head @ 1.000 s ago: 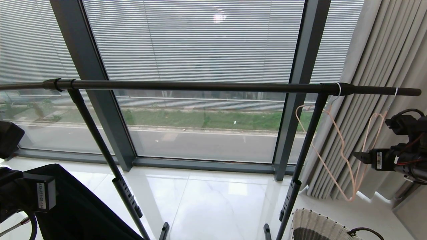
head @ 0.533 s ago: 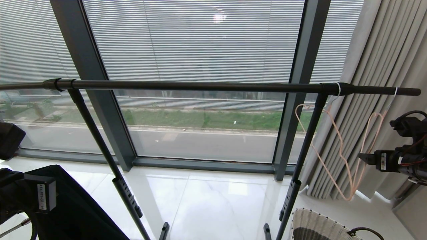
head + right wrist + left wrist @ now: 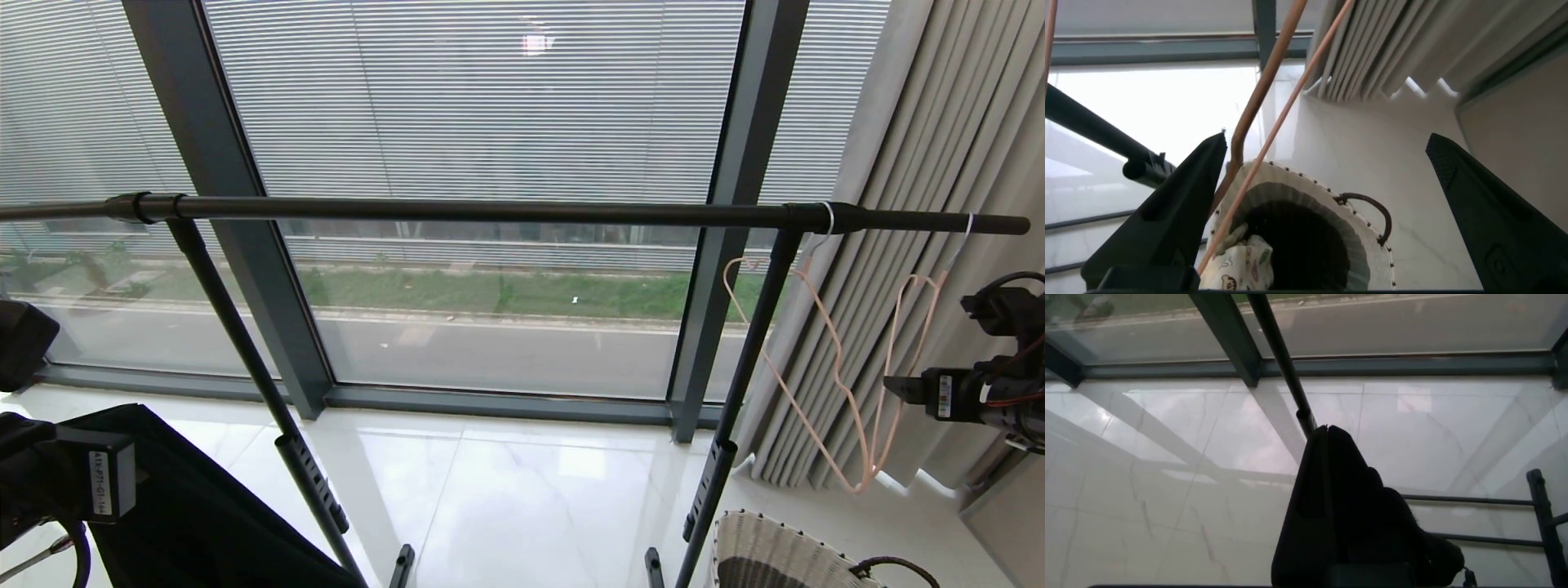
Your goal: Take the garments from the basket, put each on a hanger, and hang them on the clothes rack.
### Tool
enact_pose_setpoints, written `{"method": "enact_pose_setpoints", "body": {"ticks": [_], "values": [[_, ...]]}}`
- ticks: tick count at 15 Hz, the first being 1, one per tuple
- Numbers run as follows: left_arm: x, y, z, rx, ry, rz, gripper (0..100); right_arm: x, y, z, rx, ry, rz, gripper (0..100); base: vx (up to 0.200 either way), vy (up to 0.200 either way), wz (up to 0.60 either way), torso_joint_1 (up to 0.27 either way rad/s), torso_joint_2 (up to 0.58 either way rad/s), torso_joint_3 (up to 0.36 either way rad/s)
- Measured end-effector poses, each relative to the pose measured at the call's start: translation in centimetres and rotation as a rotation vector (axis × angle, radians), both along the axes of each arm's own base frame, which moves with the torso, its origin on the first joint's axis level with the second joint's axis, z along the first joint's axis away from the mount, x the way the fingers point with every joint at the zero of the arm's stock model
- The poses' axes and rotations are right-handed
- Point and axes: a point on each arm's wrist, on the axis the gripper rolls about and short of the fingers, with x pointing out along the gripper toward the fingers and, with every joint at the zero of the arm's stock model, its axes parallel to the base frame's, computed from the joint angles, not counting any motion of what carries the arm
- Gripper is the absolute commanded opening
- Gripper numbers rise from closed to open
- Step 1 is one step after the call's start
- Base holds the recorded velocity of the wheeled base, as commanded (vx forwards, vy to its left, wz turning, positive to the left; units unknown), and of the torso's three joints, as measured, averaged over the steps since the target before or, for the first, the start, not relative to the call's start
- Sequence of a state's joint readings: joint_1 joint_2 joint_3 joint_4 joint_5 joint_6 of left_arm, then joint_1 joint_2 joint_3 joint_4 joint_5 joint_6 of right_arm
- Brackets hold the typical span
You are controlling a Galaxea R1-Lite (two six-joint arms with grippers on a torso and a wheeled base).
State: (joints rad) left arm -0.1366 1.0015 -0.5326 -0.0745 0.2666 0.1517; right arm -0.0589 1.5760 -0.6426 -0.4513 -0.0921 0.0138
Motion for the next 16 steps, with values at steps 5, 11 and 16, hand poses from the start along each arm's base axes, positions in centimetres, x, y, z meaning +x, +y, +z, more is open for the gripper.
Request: {"method": "enact_pose_setpoints", "body": {"ticks": [5, 11, 16], "values": [[-0.07, 0.01, -0.09, 0.000, 0.002, 0.000, 0, -0.21, -0.10, -0.10, 0.001, 0.004, -0.004, 100, 0.000, 0.000, 0.00, 0.000, 0.00, 0.000], [-0.12, 0.02, -0.08, 0.000, 0.000, 0.000, 0, -0.25, -0.41, -0.07, 0.036, 0.000, 0.046, 100, 0.000, 0.000, 0.00, 0.000, 0.00, 0.000], [-0.13, 0.01, 0.02, 0.010, -0.003, -0.006, 0, 0.32, -0.58, 0.01, 0.085, -0.050, 0.136, 100, 0.000, 0.000, 0.00, 0.000, 0.00, 0.000]]}}
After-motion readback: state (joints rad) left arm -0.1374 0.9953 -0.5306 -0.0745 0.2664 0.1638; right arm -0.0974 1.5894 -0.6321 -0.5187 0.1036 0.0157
